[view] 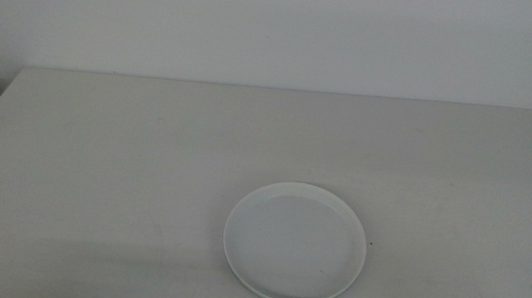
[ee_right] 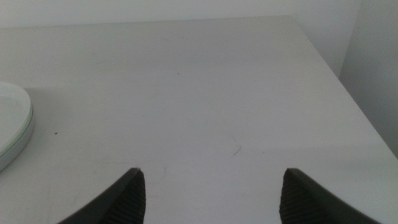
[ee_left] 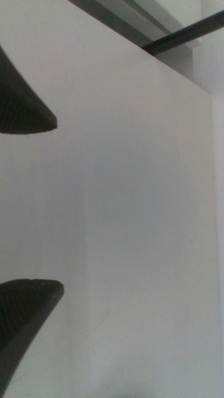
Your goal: Stack the three bowls on top of each other.
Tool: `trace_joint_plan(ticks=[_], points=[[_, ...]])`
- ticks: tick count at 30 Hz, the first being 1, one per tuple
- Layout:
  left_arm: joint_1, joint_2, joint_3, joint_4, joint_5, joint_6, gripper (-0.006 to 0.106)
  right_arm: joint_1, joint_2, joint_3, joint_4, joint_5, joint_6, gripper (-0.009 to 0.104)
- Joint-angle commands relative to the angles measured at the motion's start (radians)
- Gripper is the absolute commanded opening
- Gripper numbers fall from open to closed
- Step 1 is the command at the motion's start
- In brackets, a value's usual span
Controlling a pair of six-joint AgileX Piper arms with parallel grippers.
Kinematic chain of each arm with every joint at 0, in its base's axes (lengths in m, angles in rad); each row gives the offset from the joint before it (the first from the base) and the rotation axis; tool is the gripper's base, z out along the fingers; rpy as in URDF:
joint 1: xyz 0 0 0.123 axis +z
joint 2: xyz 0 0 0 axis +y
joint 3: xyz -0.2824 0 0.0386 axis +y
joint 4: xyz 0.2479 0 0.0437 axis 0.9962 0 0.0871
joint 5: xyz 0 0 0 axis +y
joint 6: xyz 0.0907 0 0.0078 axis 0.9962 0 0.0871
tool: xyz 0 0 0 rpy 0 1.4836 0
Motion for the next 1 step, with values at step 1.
trace_joint_plan(ticks=[1], points=[[0.001, -0.014, -0.004, -0.009, -0.070, -0.007, 0.077, -0.007, -0.026, -0.005, -0.016, -0.072, -0.013, 0.055]])
